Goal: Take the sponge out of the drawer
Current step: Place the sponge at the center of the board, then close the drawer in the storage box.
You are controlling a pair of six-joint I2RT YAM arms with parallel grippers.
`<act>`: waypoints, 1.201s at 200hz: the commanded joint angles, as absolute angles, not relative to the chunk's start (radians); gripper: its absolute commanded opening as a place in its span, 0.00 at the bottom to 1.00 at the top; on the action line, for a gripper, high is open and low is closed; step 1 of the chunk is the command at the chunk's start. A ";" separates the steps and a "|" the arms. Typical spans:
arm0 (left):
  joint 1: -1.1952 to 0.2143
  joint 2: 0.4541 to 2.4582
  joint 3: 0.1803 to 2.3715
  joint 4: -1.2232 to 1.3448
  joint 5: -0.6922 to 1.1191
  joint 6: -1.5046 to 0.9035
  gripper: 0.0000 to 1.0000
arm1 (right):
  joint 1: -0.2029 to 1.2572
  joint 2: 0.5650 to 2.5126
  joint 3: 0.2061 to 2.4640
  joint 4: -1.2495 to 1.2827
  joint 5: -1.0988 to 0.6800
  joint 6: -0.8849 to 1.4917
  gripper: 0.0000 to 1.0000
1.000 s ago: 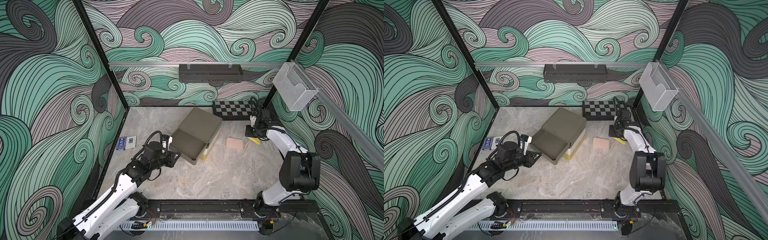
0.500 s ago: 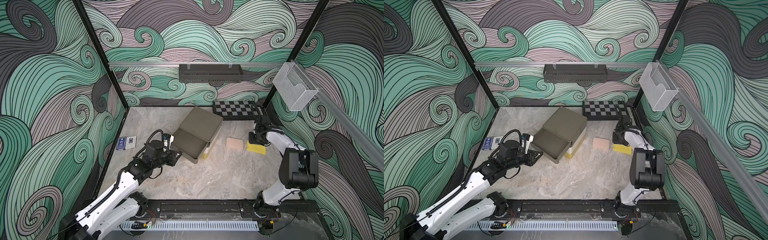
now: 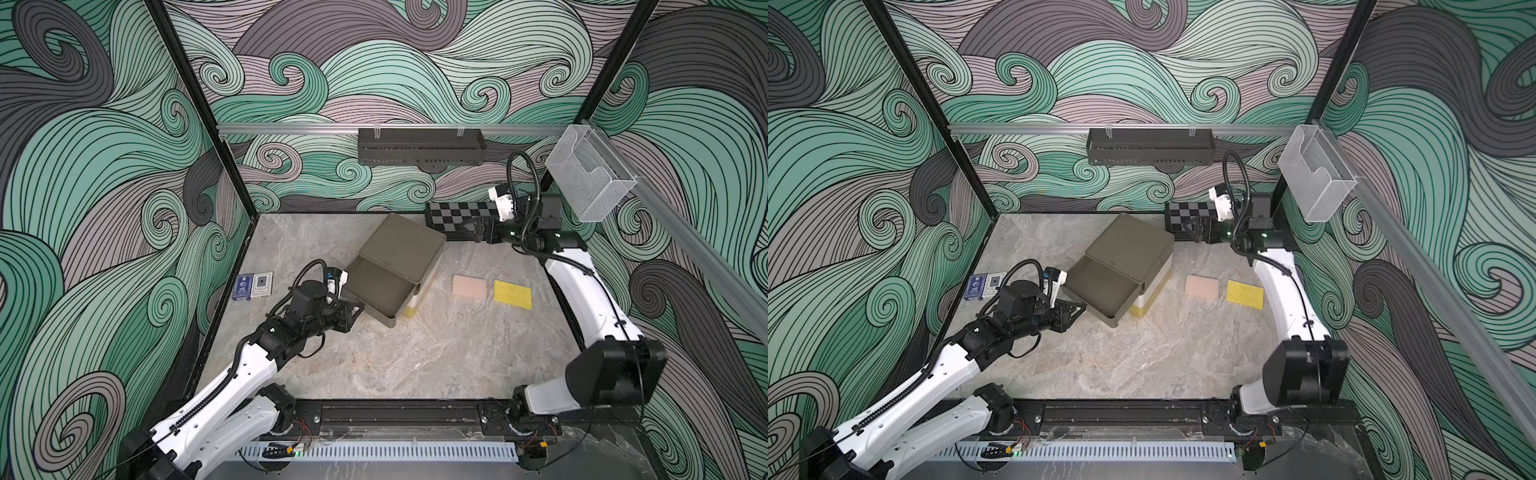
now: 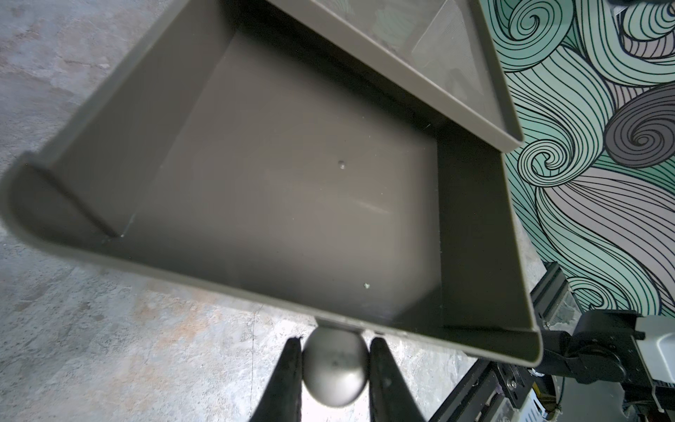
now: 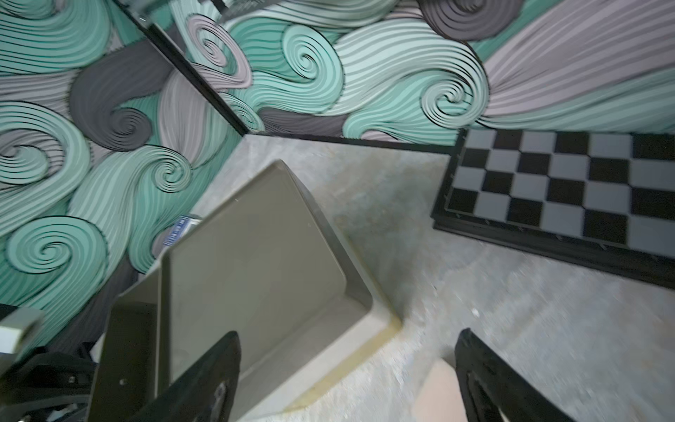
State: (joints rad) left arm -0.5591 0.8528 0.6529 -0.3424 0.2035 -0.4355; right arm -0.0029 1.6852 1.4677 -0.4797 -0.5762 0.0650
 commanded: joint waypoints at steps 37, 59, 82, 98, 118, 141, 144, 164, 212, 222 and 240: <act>-0.565 0.823 0.658 -0.411 0.184 -0.423 0.14 | -0.003 2.064 1.709 -0.328 -0.801 0.144 0.90; -0.565 0.812 0.648 -0.406 0.175 -0.426 0.14 | 0.022 2.141 1.796 -0.314 -0.885 0.167 0.90; -0.566 0.820 0.658 -0.408 0.159 -0.417 0.14 | 0.062 2.153 1.796 -0.302 -0.951 0.168 0.89; -0.566 0.825 0.658 -0.399 0.158 -0.416 0.14 | 0.082 2.159 1.778 -0.317 -0.961 0.150 0.89; -0.566 0.831 0.649 -0.386 0.163 -0.420 0.14 | 0.093 2.164 1.734 -0.317 -0.966 0.140 0.88; -0.566 0.834 0.645 -0.379 0.166 -0.422 0.14 | 0.106 2.161 1.679 -0.300 -0.973 0.132 0.87; -0.566 0.835 0.645 -0.378 0.166 -0.422 0.14 | 0.109 2.161 1.674 -0.299 -0.976 0.132 0.87; -0.566 0.846 0.650 -0.369 0.165 -0.420 0.14 | 0.122 2.153 1.645 -0.296 -0.989 0.127 0.86; -0.566 0.898 0.664 -0.302 0.140 -0.401 0.15 | 0.185 2.077 1.554 -0.281 -1.003 0.117 0.84; -0.566 0.918 0.672 -0.281 0.138 -0.395 0.15 | 0.193 2.068 1.533 -0.266 -1.012 0.127 0.84; -0.567 0.956 0.701 -0.256 0.135 -0.387 0.15 | 0.211 2.059 1.504 -0.258 -1.014 0.132 0.83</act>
State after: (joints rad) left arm -0.5636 0.8806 0.6594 -0.3431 0.1787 -0.4179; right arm 0.1486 2.1078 1.5352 -0.2707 -0.9070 0.1345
